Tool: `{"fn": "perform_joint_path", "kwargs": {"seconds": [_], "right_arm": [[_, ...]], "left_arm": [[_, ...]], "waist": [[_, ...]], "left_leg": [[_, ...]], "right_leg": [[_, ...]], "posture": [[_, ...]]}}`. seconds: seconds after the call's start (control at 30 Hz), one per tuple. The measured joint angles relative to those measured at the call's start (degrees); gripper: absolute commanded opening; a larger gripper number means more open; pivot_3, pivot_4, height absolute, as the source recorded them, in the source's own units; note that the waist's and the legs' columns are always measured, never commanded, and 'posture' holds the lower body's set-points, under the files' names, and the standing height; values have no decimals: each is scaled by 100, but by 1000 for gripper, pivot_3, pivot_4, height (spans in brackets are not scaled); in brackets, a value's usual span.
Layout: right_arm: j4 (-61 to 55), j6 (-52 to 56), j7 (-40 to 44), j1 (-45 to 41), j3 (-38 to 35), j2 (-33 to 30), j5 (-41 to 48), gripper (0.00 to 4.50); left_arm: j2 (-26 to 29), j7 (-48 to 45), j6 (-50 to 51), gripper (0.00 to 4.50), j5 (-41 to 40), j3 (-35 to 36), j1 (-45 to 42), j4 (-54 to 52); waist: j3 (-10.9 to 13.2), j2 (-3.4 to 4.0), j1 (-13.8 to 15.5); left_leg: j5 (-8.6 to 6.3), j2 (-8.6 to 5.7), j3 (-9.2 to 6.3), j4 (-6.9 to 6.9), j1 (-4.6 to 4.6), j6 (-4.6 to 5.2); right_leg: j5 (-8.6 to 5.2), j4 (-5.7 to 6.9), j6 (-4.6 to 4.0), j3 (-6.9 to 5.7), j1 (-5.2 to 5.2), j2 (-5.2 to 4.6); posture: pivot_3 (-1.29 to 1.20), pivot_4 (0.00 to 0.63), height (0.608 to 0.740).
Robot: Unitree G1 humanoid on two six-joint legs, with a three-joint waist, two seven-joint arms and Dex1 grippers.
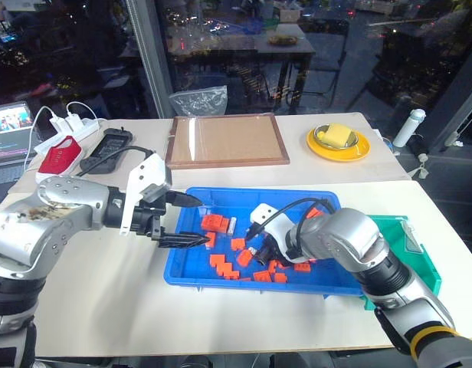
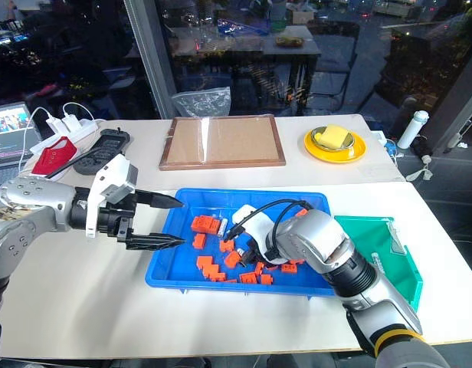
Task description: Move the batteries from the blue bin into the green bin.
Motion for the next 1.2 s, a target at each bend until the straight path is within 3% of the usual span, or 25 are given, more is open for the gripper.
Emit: {"fn": "perform_joint_path", "kwargs": {"seconds": [0.27, 0.47, 0.63, 0.73, 0.87, 0.97, 1.1, 1.17, 1.2], "right_arm": [[-3, -40, 372, -49, -142, -246, -7, 270], [-622, 237, 1202, -628, -1700, -701, 710, 270], [-935, -649, 2340, -298, -2541, -2717, 874, 270], [-553, -1841, 3201, 761, -3038, -4567, 289, 270], [-85, -2489, 3770, 2243, -3766, -5590, -331, 270], [-93, -2789, 4214, 3619, -4367, -5656, -719, 270], [-513, -2799, 4248, 4061, -4623, -5277, -670, 270], [-719, -2800, 4141, 4178, -4617, -5097, -682, 1279], [-735, -2803, 4045, 4197, -4585, -5032, -713, 1539]], "left_arm": [[-13, -4, -1, 4500, 0, -16, -23, 7], [-149, -46, -2, 4500, -53, -97, -117, 89], [-308, -177, -40, 4500, -74, -294, -397, 261], [-454, -307, -211, 4500, 37, -500, -609, 491], [-552, -462, -337, 4500, 155, -704, -785, 728], [-687, -589, -487, 4500, 291, -878, -993, 915], [-731, -718, -542, 4500, 396, -952, -1109, 1101], [-758, -771, -613, 4500, 456, -981, -1153, 1129], [-761, -785, -620, 4500, 476, -987, -1156, 1130]], "waist": [[1, -1, 9], [2, -1, 17], [5, -4, 167], [7, -3, 219], [6, -2, 130], [5, 3, 73], [7, 15, 47], [7, 14, 64], [7, 14, 81]], "left_leg": [[0, -1, 0, 2, -11, 0], [-2, 1, 1, -2, -14, 4], [-5, -3, 8, 1, -27, 8], [-8, -3, 14, 2, -26, 12], [-18, 5, 33, 4, -13, 30], [-19, 10, 41, 8, -12, 33], [-19, 10, 44, 11, -13, 32], [-19, 8, 43, 13, -17, 32], [-19, 7, 43, 15, -17, 32]], "right_leg": [[0, -1, 0, 0, -10, 0], [0, 0, 0, 0, -17, 1], [-3, -17, 6, -2, -7, -3], [-7, -66, 12, -4, 16, -4], [-5, -65, 8, 0, 21, -4], [-5, -59, 8, 2, 22, -2], [-5, -58, 8, 5, 23, -2], [-4, -65, 8, 5, 25, -3], [-4, -68, 7, 6, 28, -3]], "posture": [[0, 150, 740], [0, 150, 740], [0, 150, 740], [0, 150, 740], [0, 150, 740], [0, 150, 740], [0, 150, 740], [0, 150, 740], [0, 150, 740]]}}
